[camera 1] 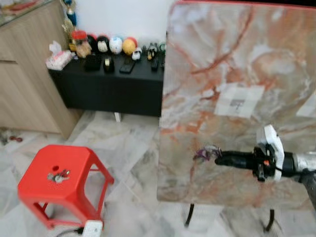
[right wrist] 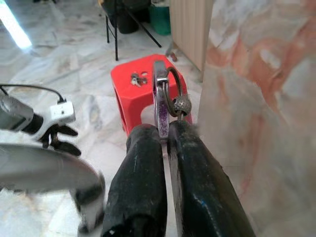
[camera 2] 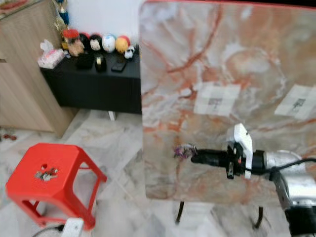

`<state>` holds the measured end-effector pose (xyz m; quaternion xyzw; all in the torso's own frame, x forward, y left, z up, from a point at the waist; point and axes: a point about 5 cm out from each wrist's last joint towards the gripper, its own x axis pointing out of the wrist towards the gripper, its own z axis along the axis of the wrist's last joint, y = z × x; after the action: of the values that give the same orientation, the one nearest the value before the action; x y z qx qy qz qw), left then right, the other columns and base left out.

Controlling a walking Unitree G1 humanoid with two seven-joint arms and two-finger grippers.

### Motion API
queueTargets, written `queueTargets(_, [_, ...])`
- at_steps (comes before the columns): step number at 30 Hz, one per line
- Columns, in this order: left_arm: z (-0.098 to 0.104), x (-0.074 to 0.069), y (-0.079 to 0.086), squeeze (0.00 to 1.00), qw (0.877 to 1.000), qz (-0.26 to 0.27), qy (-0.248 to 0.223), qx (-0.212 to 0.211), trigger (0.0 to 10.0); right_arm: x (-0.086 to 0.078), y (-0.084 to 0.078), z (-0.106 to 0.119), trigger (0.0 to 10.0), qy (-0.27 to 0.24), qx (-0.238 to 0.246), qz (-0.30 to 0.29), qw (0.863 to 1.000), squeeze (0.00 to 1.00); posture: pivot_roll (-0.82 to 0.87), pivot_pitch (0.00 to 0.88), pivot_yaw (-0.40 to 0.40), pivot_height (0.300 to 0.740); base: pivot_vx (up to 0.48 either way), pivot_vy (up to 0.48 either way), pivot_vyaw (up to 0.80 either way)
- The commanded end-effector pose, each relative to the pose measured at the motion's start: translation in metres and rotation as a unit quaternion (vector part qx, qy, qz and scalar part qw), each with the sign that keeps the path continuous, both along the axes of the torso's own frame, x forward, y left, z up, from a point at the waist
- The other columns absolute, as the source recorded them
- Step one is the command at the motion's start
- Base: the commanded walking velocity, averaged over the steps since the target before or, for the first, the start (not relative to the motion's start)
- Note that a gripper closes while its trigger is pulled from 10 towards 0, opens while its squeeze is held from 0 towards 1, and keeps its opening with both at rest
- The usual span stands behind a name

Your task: Hang keys on a hook

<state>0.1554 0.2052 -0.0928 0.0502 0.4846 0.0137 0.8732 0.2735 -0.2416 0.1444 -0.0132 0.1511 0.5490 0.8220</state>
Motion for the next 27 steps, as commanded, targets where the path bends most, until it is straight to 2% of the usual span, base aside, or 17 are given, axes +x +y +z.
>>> queueTargets(1, [-0.001, -0.005, 0.005, 0.0, 1.0, -0.01, 0.011, 0.01, 10.0, 0.003, 0.004, 0.007, 10.0, -0.018, 0.007, 0.006, 1.0, 0.0, -0.14, 0.064, -0.055, 0.74, 0.0, -0.39, 0.0])
queueTargets(3, [-0.001, -0.005, 0.004, 0.0, 1.0, -0.009, 0.011, 0.01, 10.0, 0.004, 0.005, 0.008, 10.0, -0.019, 0.008, 0.008, 1.0, 0.0, -0.13, 0.064, -0.056, 0.74, 0.0, -0.39, 0.0])
queueTargets(14, [-0.001, -0.005, 0.004, 0.0, 1.0, -0.003, 0.006, 0.009, 10.0, 0.013, 0.019, 0.013, 10.0, -0.045, 0.022, 0.011, 0.999, 0.0, -0.13, 0.064, -0.058, 0.74, 0.0, 0.0, 0.0])
queueTargets(20, [-0.001, -0.005, 0.005, 0.0, 1.0, -0.002, 0.005, 0.01, 10.0, 0.024, 0.035, 0.025, 10.0, -0.077, 0.049, 0.018, 0.996, 0.0, -0.14, 0.058, -0.058, 0.74, 0.0, 0.0, 0.0])
queueTargets(27, [-0.001, -0.005, 0.004, 0.0, 1.0, -0.003, 0.004, 0.009, 10.0, 0.03, 0.051, 0.029, 10.0, -0.089, 0.061, 0.041, 0.993, 0.0, -0.13, 0.052, -0.058, 0.74, 0.0, 0.0, 0.0])
